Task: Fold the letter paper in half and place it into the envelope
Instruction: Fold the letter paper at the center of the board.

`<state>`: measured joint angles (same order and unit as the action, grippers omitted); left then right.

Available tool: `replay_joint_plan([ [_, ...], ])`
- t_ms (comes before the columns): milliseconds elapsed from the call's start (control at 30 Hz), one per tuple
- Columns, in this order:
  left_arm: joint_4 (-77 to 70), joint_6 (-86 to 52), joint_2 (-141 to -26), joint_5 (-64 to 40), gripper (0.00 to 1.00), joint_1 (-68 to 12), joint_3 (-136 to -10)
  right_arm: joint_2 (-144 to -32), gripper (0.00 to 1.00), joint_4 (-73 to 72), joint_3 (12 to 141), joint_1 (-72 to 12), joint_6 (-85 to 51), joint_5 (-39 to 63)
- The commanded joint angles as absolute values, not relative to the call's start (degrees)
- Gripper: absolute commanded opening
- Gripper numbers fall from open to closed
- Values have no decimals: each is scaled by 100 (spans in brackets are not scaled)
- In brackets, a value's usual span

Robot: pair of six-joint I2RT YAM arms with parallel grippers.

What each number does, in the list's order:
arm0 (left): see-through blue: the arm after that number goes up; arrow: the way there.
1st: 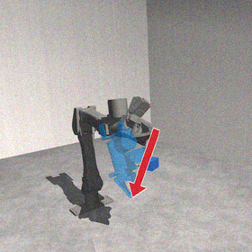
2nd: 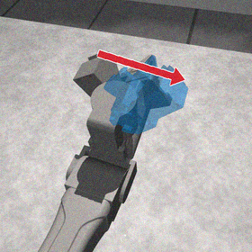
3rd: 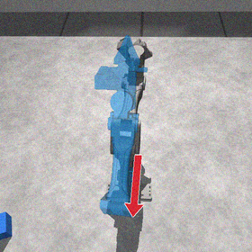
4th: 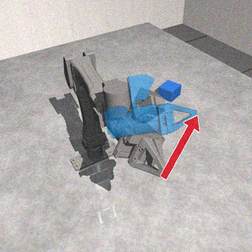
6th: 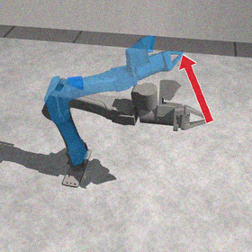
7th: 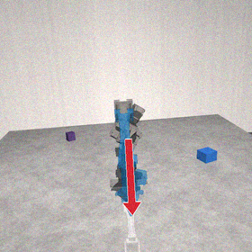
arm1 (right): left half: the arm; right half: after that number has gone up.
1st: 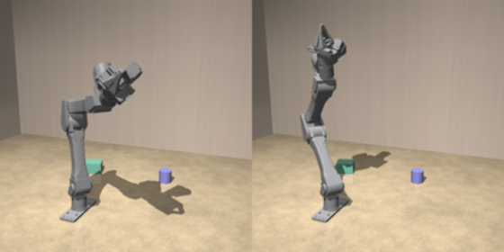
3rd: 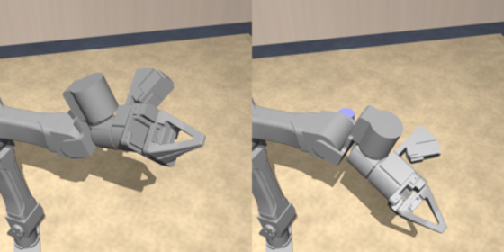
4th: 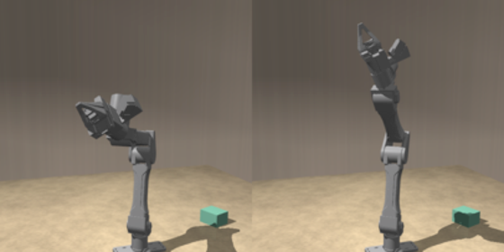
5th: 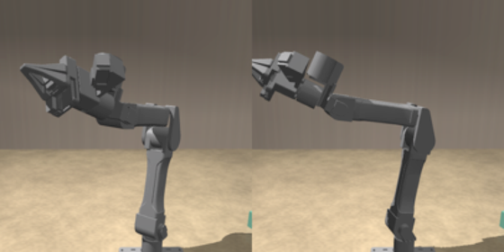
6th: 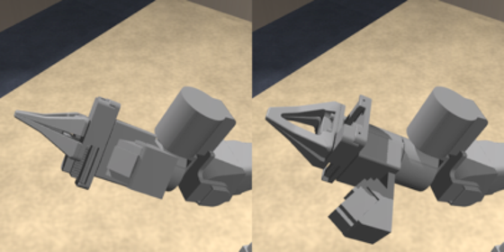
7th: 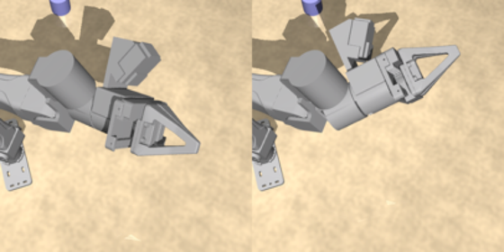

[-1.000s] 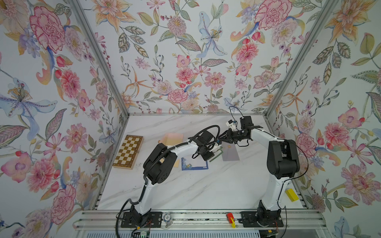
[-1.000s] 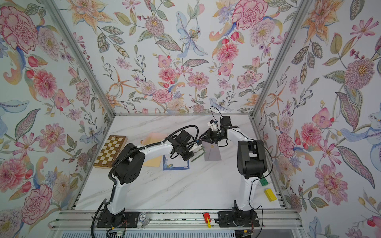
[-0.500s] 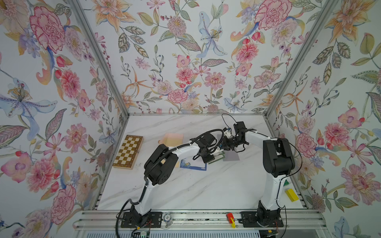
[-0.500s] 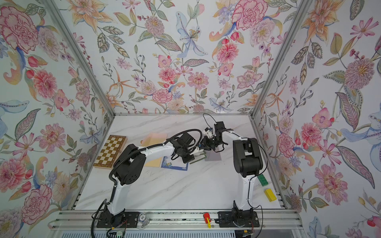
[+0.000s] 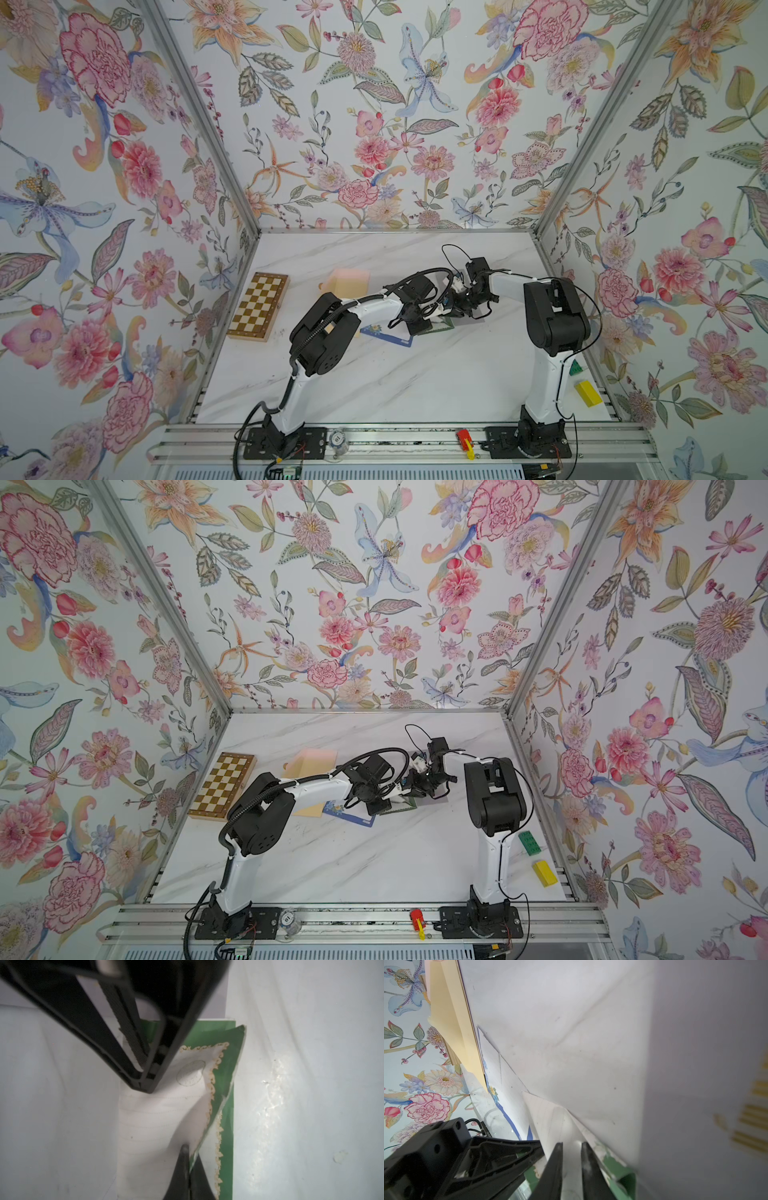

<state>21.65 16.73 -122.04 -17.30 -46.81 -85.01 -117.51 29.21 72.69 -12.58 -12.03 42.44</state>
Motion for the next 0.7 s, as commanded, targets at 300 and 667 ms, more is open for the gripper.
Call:
replay_joint_plan([
  [300,2126,1817,-11846,-1474,0,-4827,-8037,-11453,21,3045,6944,-1124,-1002,4399],
  [667,1513,2331,-11399,-659,0,-5132,-7555,-11419,20,3081,7210,-1031,-943,5019],
])
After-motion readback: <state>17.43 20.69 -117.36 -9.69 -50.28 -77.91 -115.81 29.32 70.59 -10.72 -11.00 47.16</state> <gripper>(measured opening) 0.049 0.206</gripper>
